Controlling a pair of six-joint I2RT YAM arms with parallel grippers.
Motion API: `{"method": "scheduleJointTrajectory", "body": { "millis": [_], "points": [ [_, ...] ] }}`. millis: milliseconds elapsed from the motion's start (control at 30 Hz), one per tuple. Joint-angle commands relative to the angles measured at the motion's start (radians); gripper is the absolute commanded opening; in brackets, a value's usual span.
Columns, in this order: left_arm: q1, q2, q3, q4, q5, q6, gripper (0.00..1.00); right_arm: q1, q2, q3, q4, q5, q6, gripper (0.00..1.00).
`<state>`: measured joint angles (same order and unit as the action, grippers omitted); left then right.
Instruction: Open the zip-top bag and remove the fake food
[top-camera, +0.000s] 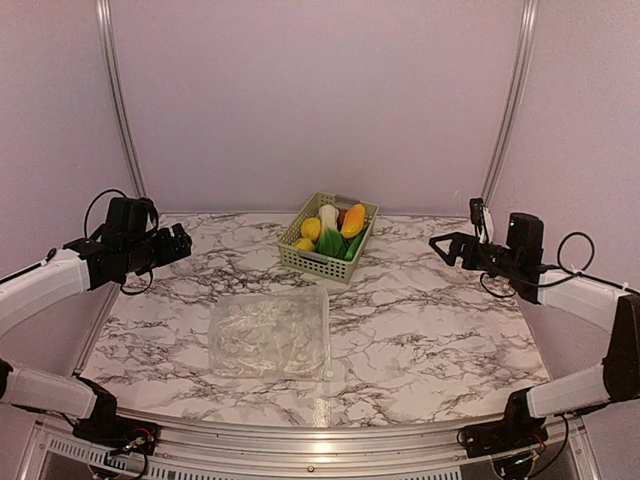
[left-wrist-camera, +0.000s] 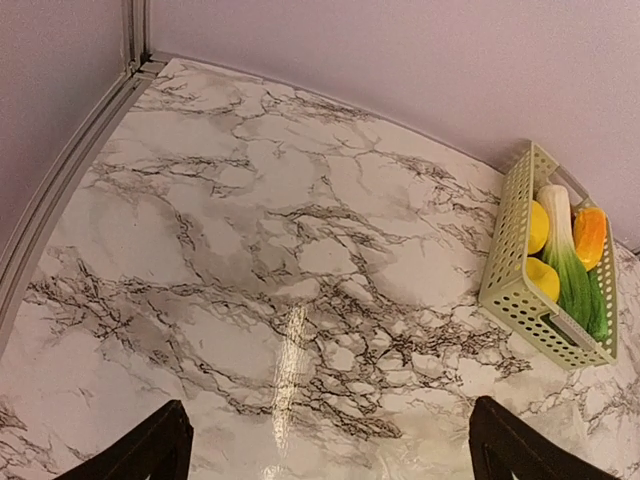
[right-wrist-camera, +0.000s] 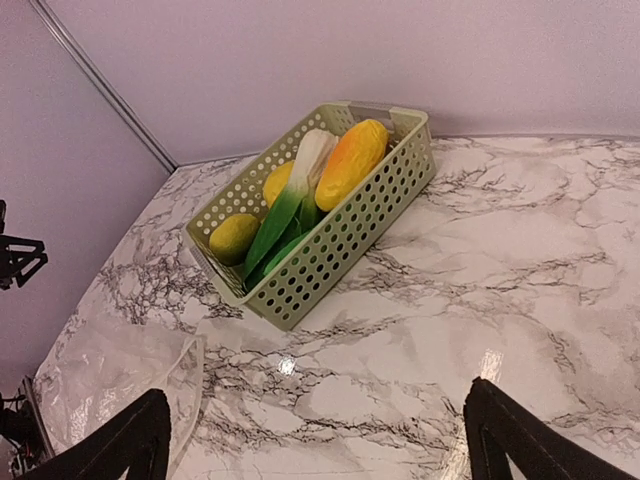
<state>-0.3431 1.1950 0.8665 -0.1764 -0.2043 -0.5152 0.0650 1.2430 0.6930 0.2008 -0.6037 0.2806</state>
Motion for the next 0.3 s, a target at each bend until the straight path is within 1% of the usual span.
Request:
{"method": "scheduleJointTrajectory", "body": {
  "millis": [0,100,267],
  "points": [
    [0.004,-0.019,-0.120,-0.009,-0.010,-0.047,0.99,-0.006,-0.063,-0.061,0.000,0.001,0.008,0.99],
    [0.004,-0.023,-0.158,0.007,0.000,-0.056,0.99,-0.007,-0.085,-0.093,0.003,0.008,0.014,0.99],
    [0.004,-0.034,-0.166,0.008,0.017,-0.048,0.99,-0.006,-0.094,-0.121,0.023,0.002,0.030,0.99]
  ]
}}
